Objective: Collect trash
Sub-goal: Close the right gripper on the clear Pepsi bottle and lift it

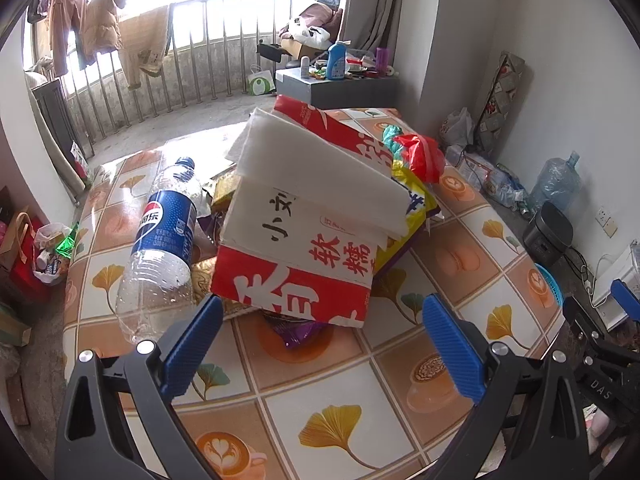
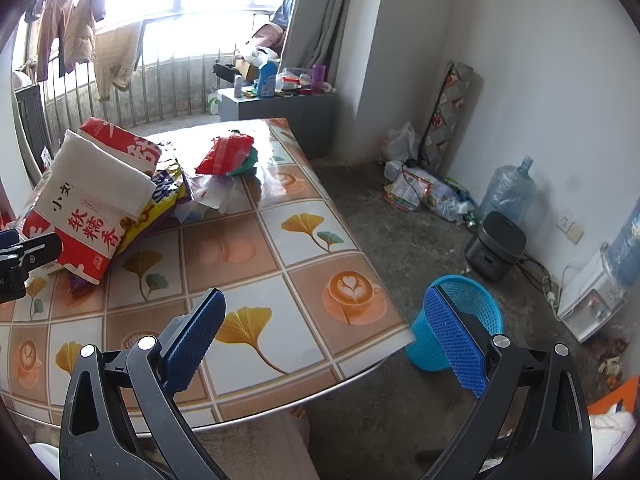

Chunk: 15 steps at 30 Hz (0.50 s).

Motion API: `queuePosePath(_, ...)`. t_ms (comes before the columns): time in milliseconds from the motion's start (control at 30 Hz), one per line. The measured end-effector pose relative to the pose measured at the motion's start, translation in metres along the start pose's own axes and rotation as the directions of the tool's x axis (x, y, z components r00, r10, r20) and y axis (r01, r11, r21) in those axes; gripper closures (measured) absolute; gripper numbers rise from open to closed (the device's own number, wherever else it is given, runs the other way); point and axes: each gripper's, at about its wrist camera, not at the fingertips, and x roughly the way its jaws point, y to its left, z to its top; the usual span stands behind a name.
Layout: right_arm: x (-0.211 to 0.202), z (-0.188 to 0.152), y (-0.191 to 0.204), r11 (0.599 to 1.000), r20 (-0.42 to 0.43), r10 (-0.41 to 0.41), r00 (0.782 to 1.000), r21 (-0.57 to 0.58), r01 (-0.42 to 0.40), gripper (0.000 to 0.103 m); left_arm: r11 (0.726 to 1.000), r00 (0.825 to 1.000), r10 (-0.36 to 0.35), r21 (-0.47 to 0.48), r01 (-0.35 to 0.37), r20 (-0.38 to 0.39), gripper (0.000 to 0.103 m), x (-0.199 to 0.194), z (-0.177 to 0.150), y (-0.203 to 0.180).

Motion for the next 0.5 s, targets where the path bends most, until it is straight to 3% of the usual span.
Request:
queuePosePath(133, -0.002, 0.025, 0.018, 0.994, 0.054, 0.105, 0.993, 0.008, -0.106, 0.008, 0.999, 0.995, -0.031, -0.040, 0.035, 0.093, 0.006, -0.015, 0.002, 0.041)
queuePosePath(233, 0.000, 0.047, 0.045, 0.968, 0.075, 0.250, 0.965, 0.009, -0.251, 0.008, 0.994, 0.985, 0.012, -0.107, 0.007, 0.175, 0.006, -0.027, 0.003, 0.084)
queuePosePath(333, 0.007, 0.068, 0.085, 0.912, 0.057, 0.410, 0.910, -0.006, -0.411, 0.008, 0.980, 0.967, 0.109, -0.187, -0.067, 0.228, 0.006, -0.037, 0.003, 0.128)
queuePosePath(400, 0.012, 0.079, 0.113, 0.860, 0.024, 0.510, 0.860, -0.010, -0.510, 0.010, 0.963, 0.956, 0.174, -0.245, -0.114, 0.238, 0.006, -0.039, 0.002, 0.157)
queuePosePath(500, 0.022, 0.093, 0.167, 0.766, -0.058, 0.641, 0.765, -0.019, -0.643, 0.019, 0.937, 0.948, 0.228, -0.313, -0.152, 0.224, 0.010, -0.034, 0.002, 0.197)
